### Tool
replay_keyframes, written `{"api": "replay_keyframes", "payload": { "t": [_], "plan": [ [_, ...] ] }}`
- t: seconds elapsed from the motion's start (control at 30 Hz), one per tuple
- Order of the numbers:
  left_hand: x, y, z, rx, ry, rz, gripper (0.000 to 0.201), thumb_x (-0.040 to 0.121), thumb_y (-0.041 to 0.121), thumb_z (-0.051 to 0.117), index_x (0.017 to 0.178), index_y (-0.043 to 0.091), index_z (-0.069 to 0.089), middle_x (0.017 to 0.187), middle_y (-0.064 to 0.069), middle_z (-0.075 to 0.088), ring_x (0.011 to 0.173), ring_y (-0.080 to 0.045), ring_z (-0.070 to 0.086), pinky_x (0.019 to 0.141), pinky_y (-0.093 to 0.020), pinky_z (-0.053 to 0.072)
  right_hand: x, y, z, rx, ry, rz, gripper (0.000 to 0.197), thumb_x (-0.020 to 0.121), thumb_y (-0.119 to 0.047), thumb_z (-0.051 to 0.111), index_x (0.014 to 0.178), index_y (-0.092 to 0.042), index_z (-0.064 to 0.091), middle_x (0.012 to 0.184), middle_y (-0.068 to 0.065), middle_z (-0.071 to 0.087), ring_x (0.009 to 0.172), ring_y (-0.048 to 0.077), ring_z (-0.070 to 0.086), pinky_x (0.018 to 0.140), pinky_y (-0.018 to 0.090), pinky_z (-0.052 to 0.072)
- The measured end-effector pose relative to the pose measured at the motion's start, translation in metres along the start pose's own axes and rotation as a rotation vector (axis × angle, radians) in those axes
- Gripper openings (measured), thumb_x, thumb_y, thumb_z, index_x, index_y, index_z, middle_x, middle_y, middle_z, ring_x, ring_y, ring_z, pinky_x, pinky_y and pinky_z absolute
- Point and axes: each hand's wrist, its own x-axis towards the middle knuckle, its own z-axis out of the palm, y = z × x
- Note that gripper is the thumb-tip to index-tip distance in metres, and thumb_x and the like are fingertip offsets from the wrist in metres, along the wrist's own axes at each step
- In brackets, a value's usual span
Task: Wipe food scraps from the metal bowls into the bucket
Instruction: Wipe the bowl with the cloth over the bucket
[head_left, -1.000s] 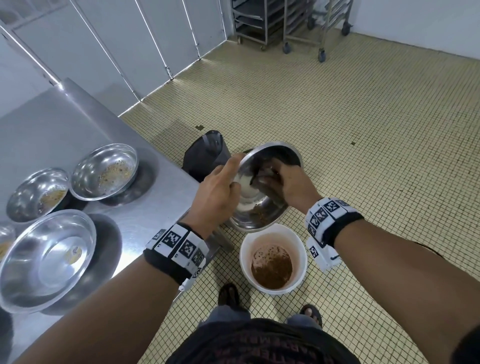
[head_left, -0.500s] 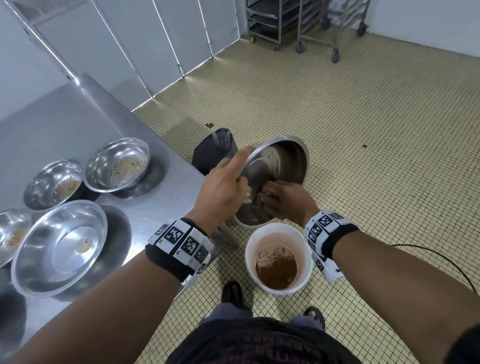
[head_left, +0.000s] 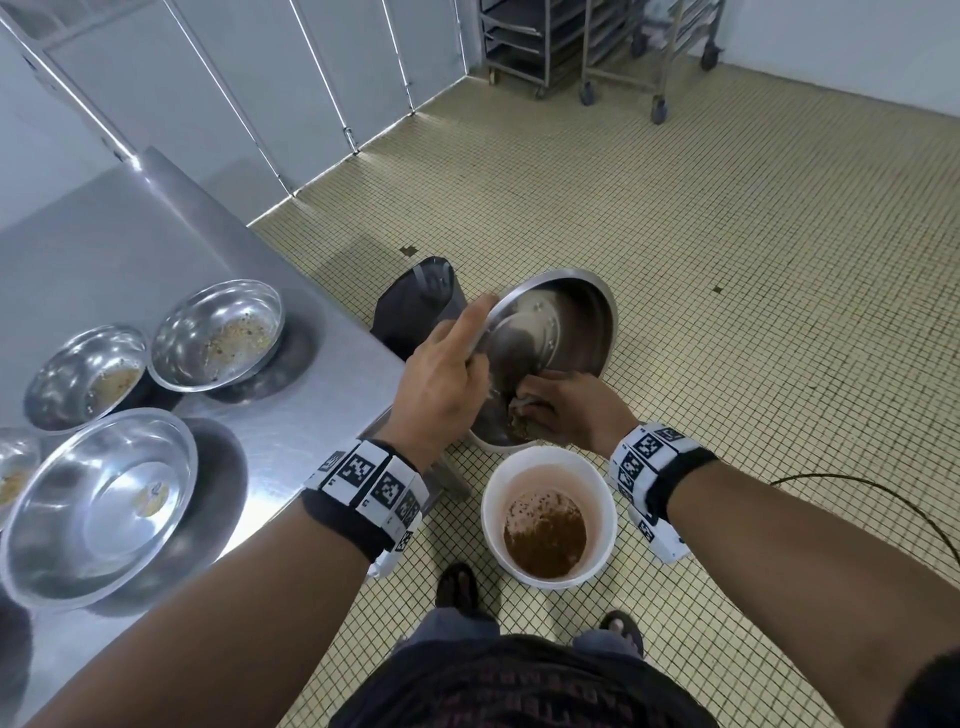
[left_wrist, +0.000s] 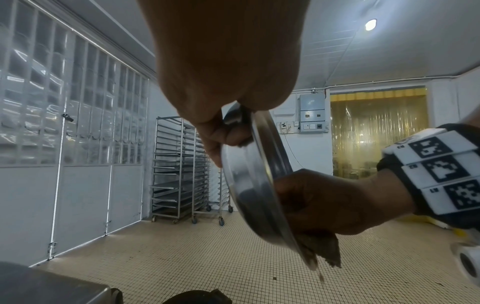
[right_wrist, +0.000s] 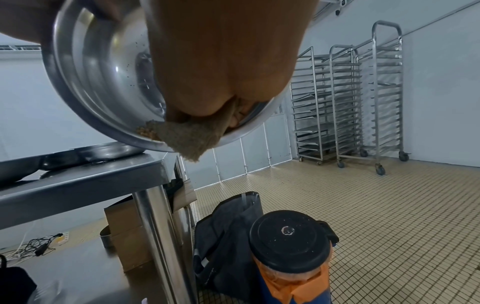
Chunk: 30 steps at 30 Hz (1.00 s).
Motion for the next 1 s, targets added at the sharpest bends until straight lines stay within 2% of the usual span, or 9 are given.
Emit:
{"api": "replay_keyframes", "payload": {
  "t": [0.17,0.3,0.37,0.5,0.63,0.73,0.83,0.93,1.0],
  "plan": [
    [0.001,-0.003,0.001,-0.021,0.017,0.009,0.050,0.099,0.020,0.044,0.149,0.020,0.047,0.112,-0.010,0.068,0.089,-0.016,0.058,0.069,-0.028,0.042,-0.008,0.002,0.003,0.033,0.034,-0.019,0.043,0.091,-0.062,0.036,0.100,-0.027,0.060,0.101,-0.007,0.068,0.081,0.021,0.065,0.066,0.039,0.055],
    [0.002,-0.007,0.003,-0.046,0.009,-0.020,0.049,0.099,0.013,0.045,0.148,0.020,0.047,0.109,-0.009,0.067,0.088,-0.018,0.060,0.068,-0.036,0.049,-0.016,0.002,0.005,0.091,0.039,-0.050,0.038,0.092,-0.058,0.040,0.101,-0.029,0.063,0.103,-0.010,0.069,0.087,0.017,0.067,0.072,0.036,0.057],
    [0.003,-0.009,0.005,-0.047,0.010,-0.032,0.048,0.100,0.010,0.046,0.147,0.021,0.047,0.108,-0.007,0.066,0.086,-0.019,0.061,0.069,-0.037,0.052,-0.019,0.001,0.002,0.115,0.020,-0.059,0.034,0.093,-0.054,0.044,0.105,-0.029,0.064,0.106,-0.010,0.069,0.090,0.017,0.068,0.075,0.035,0.057],
    [0.006,-0.014,0.006,-0.043,0.050,-0.053,0.045,0.103,0.014,0.044,0.146,0.024,0.047,0.107,-0.004,0.066,0.084,-0.016,0.062,0.067,-0.026,0.049,-0.020,0.000,0.000,0.057,-0.021,-0.042,0.024,0.098,-0.046,0.054,0.116,-0.033,0.064,0.113,-0.012,0.068,0.091,0.010,0.062,0.077,0.024,0.045],
    [0.008,-0.021,0.005,-0.036,0.067,-0.054,0.043,0.104,0.012,0.044,0.146,0.022,0.047,0.106,-0.002,0.067,0.082,-0.012,0.060,0.065,-0.011,0.036,-0.018,0.002,-0.002,0.011,-0.082,0.002,0.016,0.099,-0.044,0.057,0.110,-0.034,0.063,0.108,-0.013,0.067,0.092,0.013,0.063,0.076,0.026,0.045],
    [0.009,-0.023,0.004,-0.038,0.076,-0.081,0.044,0.104,0.009,0.047,0.146,0.021,0.048,0.107,-0.003,0.068,0.084,-0.014,0.060,0.066,-0.009,0.035,-0.012,0.006,-0.003,-0.011,-0.148,0.052,0.016,0.100,-0.043,0.057,0.112,-0.035,0.064,0.108,-0.013,0.068,0.096,0.014,0.064,0.084,0.032,0.052],
    [0.010,-0.027,0.001,-0.046,0.086,-0.105,0.045,0.104,0.009,0.049,0.147,0.022,0.047,0.108,-0.002,0.070,0.085,-0.013,0.061,0.066,-0.006,0.035,-0.004,0.003,-0.017,0.019,-0.079,0.104,0.015,0.100,-0.037,0.059,0.111,-0.031,0.066,0.103,-0.010,0.070,0.094,0.014,0.064,0.088,0.039,0.055],
    [0.009,-0.024,0.000,-0.077,0.087,-0.127,0.046,0.102,0.006,0.051,0.146,0.021,0.048,0.106,0.005,0.068,0.084,-0.006,0.057,0.066,-0.001,0.036,0.012,-0.004,-0.033,0.074,0.042,0.126,0.016,0.100,-0.035,0.061,0.107,-0.022,0.066,0.102,-0.005,0.071,0.091,0.017,0.065,0.086,0.038,0.053],
    [0.007,-0.020,0.000,-0.093,0.083,-0.144,0.047,0.102,0.004,0.052,0.145,0.021,0.048,0.103,0.010,0.064,0.083,-0.002,0.053,0.066,0.002,0.036,0.023,-0.010,-0.037,0.088,0.063,0.129,0.021,0.100,-0.037,0.059,0.109,-0.020,0.066,0.103,-0.002,0.072,0.092,0.020,0.066,0.087,0.038,0.053]
  ]
}}
